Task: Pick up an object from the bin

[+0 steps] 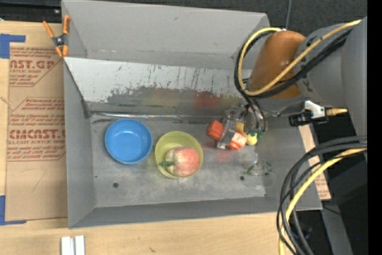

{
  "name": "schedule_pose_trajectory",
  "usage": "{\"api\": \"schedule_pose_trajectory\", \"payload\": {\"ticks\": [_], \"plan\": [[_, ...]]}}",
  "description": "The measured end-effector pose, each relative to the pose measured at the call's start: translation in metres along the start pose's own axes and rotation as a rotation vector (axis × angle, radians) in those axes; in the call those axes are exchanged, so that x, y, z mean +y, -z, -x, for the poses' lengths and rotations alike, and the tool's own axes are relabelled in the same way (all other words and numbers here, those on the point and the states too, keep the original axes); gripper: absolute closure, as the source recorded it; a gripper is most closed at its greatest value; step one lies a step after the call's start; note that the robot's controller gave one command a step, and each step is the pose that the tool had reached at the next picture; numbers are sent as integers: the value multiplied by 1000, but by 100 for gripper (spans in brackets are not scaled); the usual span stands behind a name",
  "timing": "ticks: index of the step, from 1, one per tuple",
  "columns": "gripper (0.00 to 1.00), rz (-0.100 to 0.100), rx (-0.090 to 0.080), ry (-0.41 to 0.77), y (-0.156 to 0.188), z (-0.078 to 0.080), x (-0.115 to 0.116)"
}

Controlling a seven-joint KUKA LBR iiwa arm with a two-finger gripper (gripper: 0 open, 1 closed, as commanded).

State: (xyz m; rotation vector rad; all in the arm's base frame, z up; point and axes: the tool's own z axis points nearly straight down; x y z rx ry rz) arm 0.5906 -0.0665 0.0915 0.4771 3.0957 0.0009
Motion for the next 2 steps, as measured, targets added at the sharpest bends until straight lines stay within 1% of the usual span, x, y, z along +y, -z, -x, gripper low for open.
{"api": "schedule_pose_trajectory", "payload": {"ticks": [1, 2], "plan": [[100, 1, -3, 0, 13, 1, 0], [100, 1, -4, 0, 19, 1, 0]]}}
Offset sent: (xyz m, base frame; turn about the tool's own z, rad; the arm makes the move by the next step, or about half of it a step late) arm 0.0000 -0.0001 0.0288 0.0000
